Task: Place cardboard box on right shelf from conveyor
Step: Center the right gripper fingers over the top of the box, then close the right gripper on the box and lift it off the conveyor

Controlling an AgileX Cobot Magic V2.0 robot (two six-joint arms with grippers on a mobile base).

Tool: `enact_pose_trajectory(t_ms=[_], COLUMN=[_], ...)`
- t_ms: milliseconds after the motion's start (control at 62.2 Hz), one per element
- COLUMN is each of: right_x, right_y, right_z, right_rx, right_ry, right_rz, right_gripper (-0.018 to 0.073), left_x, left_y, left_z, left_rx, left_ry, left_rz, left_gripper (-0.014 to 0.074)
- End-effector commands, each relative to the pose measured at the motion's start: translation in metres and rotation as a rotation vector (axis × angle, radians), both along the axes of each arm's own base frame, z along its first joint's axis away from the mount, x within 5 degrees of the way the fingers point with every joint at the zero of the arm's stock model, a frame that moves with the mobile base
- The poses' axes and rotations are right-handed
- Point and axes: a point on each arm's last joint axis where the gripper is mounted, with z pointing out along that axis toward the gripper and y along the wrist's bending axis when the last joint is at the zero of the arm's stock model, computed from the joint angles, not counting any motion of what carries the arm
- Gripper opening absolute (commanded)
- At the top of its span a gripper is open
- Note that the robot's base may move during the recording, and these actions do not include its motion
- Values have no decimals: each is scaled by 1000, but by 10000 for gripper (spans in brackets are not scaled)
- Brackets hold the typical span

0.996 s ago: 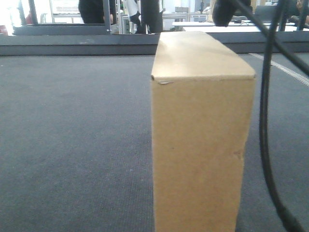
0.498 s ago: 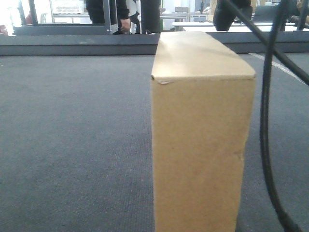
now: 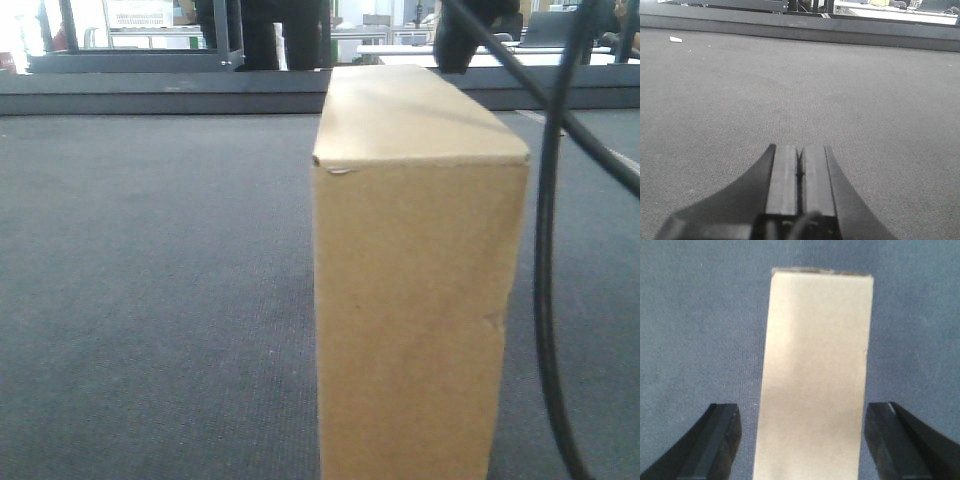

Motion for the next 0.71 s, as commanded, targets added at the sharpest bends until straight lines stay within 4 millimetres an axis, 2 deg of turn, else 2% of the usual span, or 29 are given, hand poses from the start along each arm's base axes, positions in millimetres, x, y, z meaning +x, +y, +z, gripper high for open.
enact_pose_trajectory(t_ms=[0, 241, 434, 691], right_x=[-6, -6, -10, -16], right_y=[-10, -11, -11, -7], right_z=[16, 15, -2, -7], right_rx=[-13, -21, -49, -3], right_ry=[-29, -21, 40, 110], right_rz=[-12, -14, -19, -12], right_gripper=[608, 608, 608, 608], left_x=[-1, -1, -1, -1], left_y=[0, 0, 0, 0], left_z=[9, 9, 9, 9], left_rx=[-13, -13, -13, -13], left_ry=[-88, -88, -88, -88], left_rz=[-2, -2, -2, -2], left_gripper=[-119, -119, -119, -119])
